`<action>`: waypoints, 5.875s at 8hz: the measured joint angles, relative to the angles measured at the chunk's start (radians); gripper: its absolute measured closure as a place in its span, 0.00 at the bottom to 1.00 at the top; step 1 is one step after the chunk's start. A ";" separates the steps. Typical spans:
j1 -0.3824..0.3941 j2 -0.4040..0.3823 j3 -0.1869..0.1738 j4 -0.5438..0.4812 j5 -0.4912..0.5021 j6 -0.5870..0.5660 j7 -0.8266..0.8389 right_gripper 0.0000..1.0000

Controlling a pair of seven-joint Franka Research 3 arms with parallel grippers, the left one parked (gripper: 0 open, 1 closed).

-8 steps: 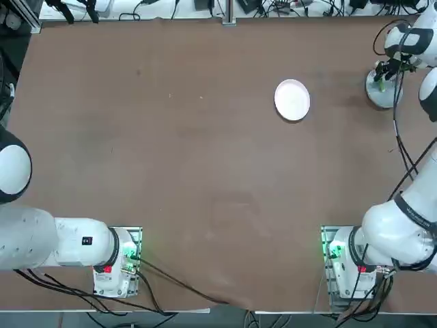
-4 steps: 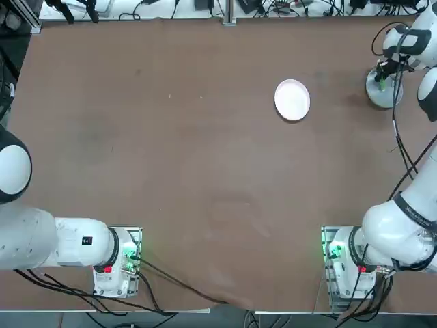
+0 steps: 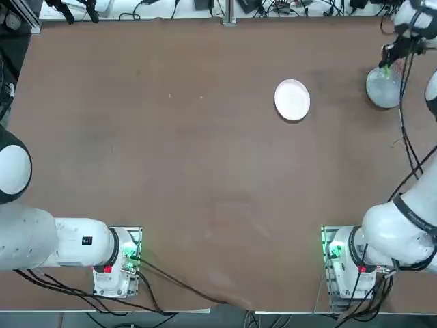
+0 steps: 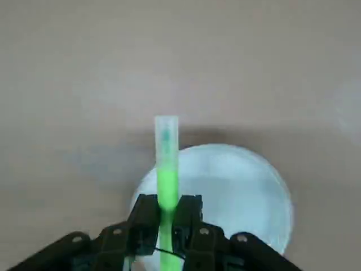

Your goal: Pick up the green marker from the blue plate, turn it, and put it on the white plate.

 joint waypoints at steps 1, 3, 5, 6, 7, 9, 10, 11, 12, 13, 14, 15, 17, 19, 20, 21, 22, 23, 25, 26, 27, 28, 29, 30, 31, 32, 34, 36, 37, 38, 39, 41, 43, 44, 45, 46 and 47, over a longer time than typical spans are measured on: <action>0.031 -0.067 0.020 -0.001 0.002 -0.092 0.121 0.84; 0.163 -0.149 0.037 -0.009 0.004 -0.206 0.426 0.84; 0.319 -0.157 0.041 -0.023 0.005 -0.222 0.756 0.84; 0.391 -0.145 0.041 -0.031 0.005 -0.211 0.914 0.84; 0.449 -0.124 0.041 -0.034 0.004 -0.186 1.071 0.84; 0.522 -0.079 0.040 -0.038 0.004 -0.143 1.348 0.84; 0.548 -0.054 0.040 -0.039 0.005 -0.112 1.489 0.84; 0.571 -0.028 0.040 -0.041 0.004 -0.087 1.617 0.84; 0.592 0.001 0.040 -0.042 0.004 -0.067 1.725 0.84; 0.609 0.026 0.039 -0.043 0.004 -0.041 1.825 0.84; 0.621 0.047 0.039 -0.044 0.003 -0.019 1.905 0.84; 0.632 0.062 0.039 -0.046 0.003 -0.010 1.953 0.84; 0.649 0.074 0.038 -0.070 0.003 -0.007 1.990 0.84; 0.653 0.074 0.032 -0.099 0.002 -0.002 2.019 0.84; 0.653 0.074 0.030 -0.112 0.002 0.003 2.023 0.84; 0.654 0.074 0.028 -0.124 0.002 0.008 2.026 0.84; 0.654 0.074 0.027 -0.131 0.002 0.010 2.027 0.84; 0.654 0.074 0.026 -0.136 0.002 0.011 2.027 0.84; 0.654 0.074 0.025 -0.137 -0.005 0.011 2.028 0.67; 0.654 0.072 0.025 -0.136 -0.015 0.012 2.029 0.47; 0.654 0.066 0.023 -0.134 -0.021 0.012 2.023 0.30; 0.653 0.049 0.020 -0.128 -0.026 0.006 1.996 0.12; 0.651 0.018 0.011 -0.118 -0.029 -0.021 1.935 0.00; 0.638 -0.026 0.000 -0.102 -0.031 -0.066 1.845 0.00; 0.612 -0.075 -0.006 -0.080 -0.032 -0.112 1.732 0.00; 0.578 -0.119 -0.008 -0.054 -0.032 -0.160 1.611 0.00; 0.511 -0.176 -0.009 0.006 -0.032 -0.252 1.370 0.00; 0.447 -0.212 -0.011 0.071 -0.033 -0.365 1.104 0.00; 0.414 -0.239 -0.012 0.090 -0.032 -0.412 0.964 0.00; 0.384 -0.277 -0.012 0.098 -0.032 -0.440 0.830 0.00; 0.361 -0.320 -0.012 0.100 -0.032 -0.468 0.706 0.00; 0.334 -0.397 -0.012 0.100 -0.033 -0.529 0.524 0.00; 0.325 -0.450 -0.008 0.101 -0.033 -0.557 0.487 0.00; 0.322 -0.478 0.001 0.100 -0.038 -0.596 0.484 0.00; 0.313 -0.506 0.012 0.096 -0.042 -0.638 0.481 0.00; 0.283 -0.533 0.042 0.087 -0.043 -0.675 0.478 0.00; 0.239 -0.556 0.087 0.068 -0.043 -0.696 0.471 0.00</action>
